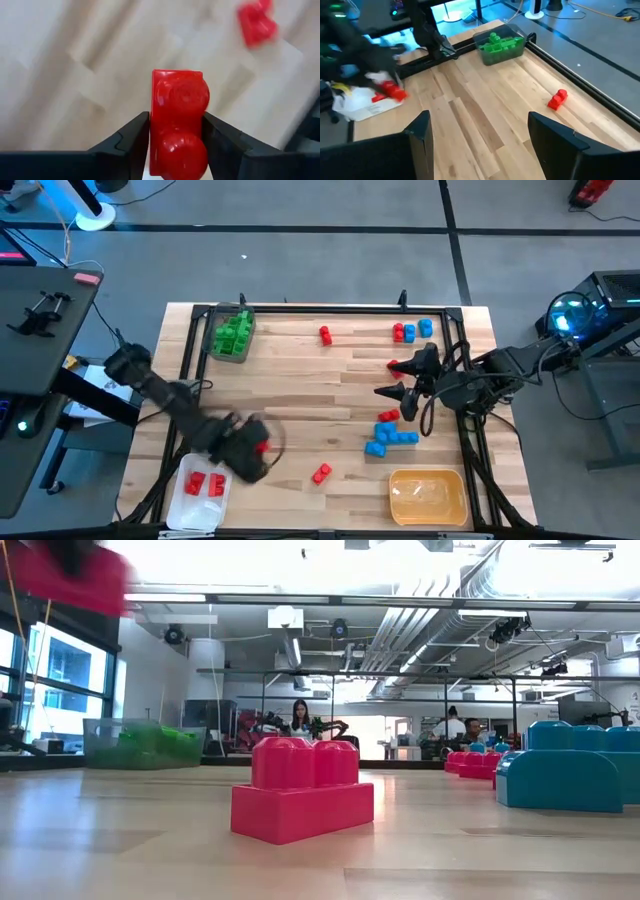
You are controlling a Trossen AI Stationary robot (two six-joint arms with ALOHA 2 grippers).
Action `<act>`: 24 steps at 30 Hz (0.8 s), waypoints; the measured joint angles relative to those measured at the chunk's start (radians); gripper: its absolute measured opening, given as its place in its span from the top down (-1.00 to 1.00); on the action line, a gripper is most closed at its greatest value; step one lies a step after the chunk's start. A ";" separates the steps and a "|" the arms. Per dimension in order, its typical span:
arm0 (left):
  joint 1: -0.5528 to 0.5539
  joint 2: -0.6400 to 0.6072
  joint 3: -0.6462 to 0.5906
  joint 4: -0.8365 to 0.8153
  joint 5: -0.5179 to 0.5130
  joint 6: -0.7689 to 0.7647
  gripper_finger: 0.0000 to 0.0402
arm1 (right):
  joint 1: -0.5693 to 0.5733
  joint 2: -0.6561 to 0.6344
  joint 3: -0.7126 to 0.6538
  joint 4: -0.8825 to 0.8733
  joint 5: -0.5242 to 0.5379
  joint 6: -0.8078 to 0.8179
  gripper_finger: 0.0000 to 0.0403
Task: Sort blocks
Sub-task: Put the red game piece into the white bin
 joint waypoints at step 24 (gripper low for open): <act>-0.470 0.002 -0.080 -0.010 0.300 -0.783 -0.17 | -0.054 0.085 0.000 0.014 -0.078 -0.007 -0.07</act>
